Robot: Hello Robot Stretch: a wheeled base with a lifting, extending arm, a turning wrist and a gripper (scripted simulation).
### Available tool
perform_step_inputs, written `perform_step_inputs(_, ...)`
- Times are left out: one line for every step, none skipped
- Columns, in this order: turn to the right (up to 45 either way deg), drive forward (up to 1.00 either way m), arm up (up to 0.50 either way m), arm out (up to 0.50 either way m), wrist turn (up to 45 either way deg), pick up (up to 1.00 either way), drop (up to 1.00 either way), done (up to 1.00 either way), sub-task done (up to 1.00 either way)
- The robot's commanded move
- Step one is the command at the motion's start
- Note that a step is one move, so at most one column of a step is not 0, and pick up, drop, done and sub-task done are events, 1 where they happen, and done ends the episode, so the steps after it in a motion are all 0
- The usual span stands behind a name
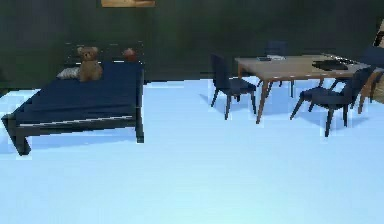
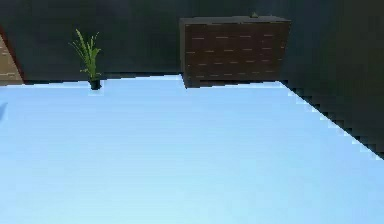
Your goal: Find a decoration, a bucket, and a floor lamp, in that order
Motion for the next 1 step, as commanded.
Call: perform_step_inputs(0.0,1.00,0.00,0.00,0.0,0.00,0.00,0.00,0.00)
